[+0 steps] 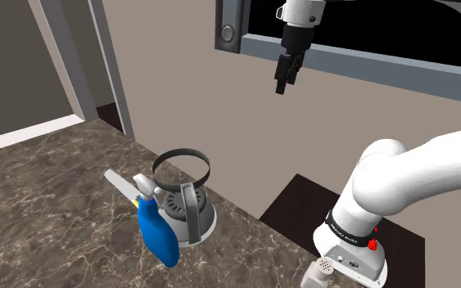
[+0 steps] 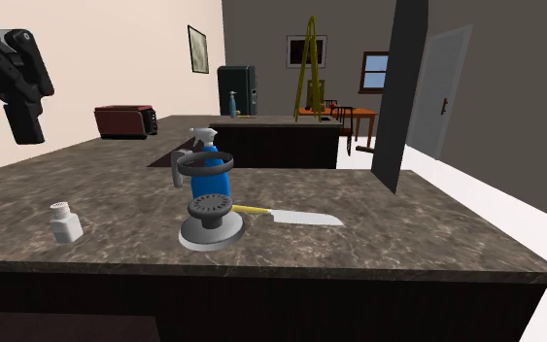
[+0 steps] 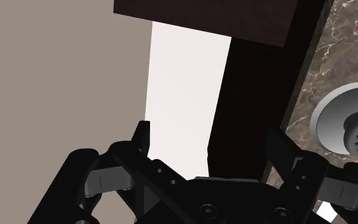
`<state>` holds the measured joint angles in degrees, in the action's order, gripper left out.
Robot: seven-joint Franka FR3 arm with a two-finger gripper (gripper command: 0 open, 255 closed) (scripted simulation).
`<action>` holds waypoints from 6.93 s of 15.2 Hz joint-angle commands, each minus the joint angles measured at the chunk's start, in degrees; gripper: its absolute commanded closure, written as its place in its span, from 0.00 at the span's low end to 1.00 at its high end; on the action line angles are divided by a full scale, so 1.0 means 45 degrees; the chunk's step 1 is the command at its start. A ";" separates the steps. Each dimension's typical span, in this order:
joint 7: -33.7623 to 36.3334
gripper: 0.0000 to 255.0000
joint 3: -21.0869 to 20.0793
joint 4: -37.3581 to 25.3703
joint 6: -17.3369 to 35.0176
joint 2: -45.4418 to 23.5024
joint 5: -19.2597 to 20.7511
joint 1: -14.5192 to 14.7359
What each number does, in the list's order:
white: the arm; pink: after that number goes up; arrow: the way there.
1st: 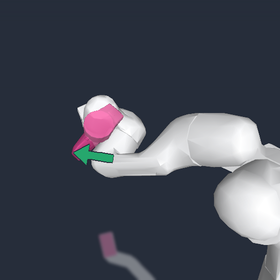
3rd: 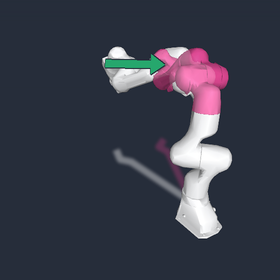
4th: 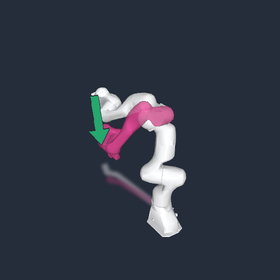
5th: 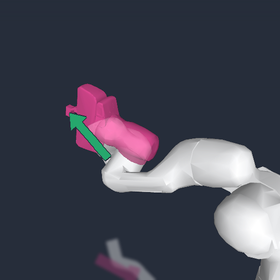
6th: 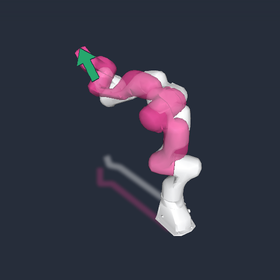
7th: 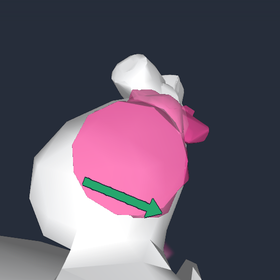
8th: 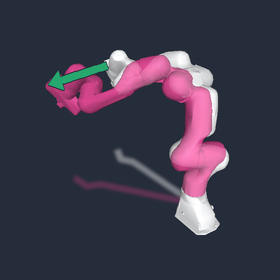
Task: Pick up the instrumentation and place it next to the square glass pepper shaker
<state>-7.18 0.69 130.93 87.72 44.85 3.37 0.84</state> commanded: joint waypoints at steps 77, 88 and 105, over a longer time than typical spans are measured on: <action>1.7504 0.00 -0.6970 -0.1934 0.9820 -1.1603 -0.0977 0.3462; 1.7892 0.00 -0.6852 -0.1639 1.0837 -1.2423 -0.0421 0.3657; 1.7712 1.00 -0.6946 -0.1861 1.0209 -1.1960 -0.0733 0.3564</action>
<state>72.76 -30.74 122.27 138.10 -8.65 0.52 17.17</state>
